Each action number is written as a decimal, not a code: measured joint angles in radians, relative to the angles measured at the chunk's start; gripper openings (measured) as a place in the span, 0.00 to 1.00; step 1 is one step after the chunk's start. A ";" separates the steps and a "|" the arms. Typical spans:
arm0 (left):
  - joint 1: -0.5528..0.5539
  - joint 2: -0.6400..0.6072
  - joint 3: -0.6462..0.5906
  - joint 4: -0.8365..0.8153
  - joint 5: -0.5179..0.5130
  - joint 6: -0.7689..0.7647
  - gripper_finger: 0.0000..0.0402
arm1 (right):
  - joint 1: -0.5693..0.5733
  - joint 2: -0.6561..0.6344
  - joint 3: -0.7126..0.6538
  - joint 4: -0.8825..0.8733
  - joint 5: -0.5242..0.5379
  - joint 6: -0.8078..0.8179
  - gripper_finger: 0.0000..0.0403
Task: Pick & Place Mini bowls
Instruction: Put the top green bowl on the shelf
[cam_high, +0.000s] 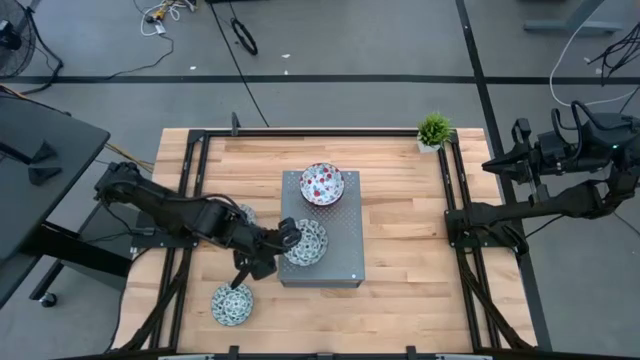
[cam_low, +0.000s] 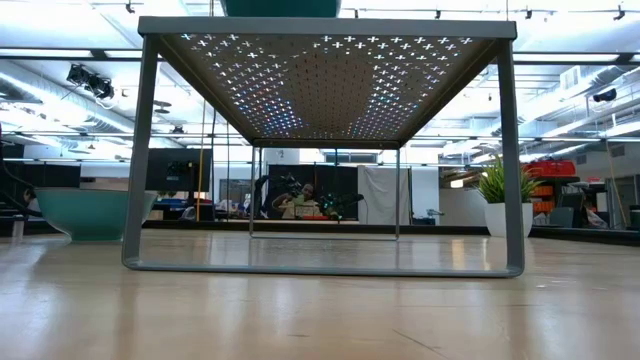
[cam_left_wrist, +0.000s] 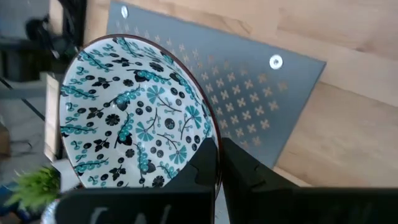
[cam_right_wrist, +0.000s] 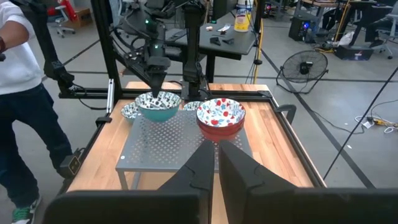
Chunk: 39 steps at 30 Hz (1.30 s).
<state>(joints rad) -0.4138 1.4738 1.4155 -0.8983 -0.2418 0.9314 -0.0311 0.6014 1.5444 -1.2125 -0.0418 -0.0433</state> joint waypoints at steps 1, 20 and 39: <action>-0.003 0.000 0.000 0.010 0.001 0.017 0.02 | 0.000 0.000 0.000 0.000 0.000 0.000 0.07; 0.017 0.095 0.002 0.046 -0.038 0.087 0.02 | 0.000 0.000 0.000 0.000 0.000 0.000 0.07; 0.034 0.098 0.002 0.032 -0.037 0.048 0.19 | 0.000 0.000 0.000 0.000 0.000 0.000 0.07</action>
<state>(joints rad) -0.3794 1.5719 1.4170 -0.8658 -0.2784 0.9798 -0.0313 0.6014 1.5444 -1.2125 -0.0419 -0.0431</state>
